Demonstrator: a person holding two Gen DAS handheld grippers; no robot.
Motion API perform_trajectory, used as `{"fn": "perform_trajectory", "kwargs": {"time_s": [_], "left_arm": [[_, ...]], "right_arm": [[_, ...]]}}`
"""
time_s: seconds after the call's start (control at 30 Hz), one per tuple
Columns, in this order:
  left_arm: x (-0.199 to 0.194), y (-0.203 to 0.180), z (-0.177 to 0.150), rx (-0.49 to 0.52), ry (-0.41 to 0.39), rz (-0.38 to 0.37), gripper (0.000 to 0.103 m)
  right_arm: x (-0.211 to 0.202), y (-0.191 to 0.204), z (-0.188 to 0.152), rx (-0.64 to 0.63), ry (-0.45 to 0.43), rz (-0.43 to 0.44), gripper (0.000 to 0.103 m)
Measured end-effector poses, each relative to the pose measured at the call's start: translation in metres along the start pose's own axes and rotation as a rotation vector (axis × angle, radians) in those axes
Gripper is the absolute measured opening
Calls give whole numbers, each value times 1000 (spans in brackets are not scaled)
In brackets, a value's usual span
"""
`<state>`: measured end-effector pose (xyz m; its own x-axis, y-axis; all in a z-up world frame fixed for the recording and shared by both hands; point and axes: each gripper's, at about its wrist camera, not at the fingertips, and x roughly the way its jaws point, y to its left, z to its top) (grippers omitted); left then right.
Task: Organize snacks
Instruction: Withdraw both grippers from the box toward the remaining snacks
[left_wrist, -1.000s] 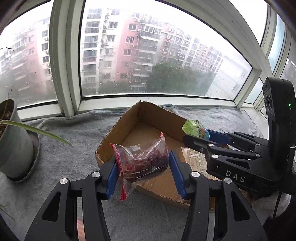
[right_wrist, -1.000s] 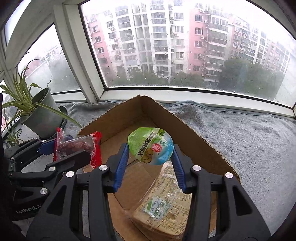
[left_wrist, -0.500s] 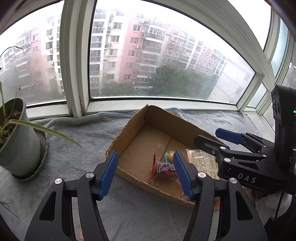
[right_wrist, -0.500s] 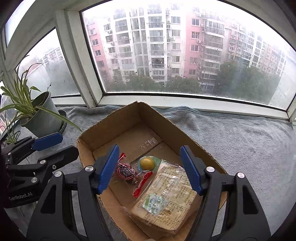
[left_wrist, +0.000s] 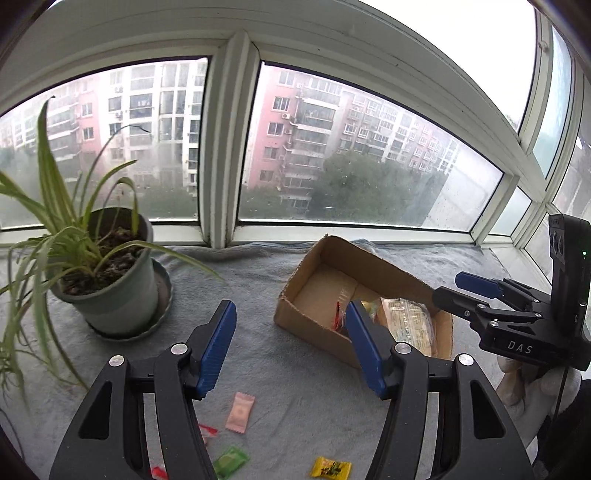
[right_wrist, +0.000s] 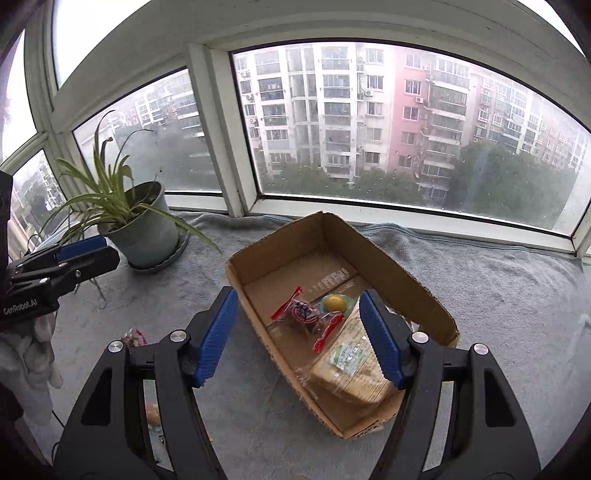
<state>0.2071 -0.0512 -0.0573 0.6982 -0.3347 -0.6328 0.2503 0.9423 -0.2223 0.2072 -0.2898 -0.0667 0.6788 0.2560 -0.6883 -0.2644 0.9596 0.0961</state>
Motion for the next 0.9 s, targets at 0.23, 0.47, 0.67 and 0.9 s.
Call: {"fn": "perform_trajectory", "kwargs": {"time_s": [0.23,0.47,0.67,0.9], "left_arm": [[-44,32,-26,-12,2,49,61],[-70,66,-62,-72,45,92,61],[-69,87,-91,-108,99,126,61],[-47,94,-112,-127,162,124,61]], "right_arm": [[-16,30,-28,-51,30,42,71],[-18,57,-60,-93,74,73,71],[-1,78,-87,-112,139,110,71],[22,99,-114,-166,214,130,71]]}}
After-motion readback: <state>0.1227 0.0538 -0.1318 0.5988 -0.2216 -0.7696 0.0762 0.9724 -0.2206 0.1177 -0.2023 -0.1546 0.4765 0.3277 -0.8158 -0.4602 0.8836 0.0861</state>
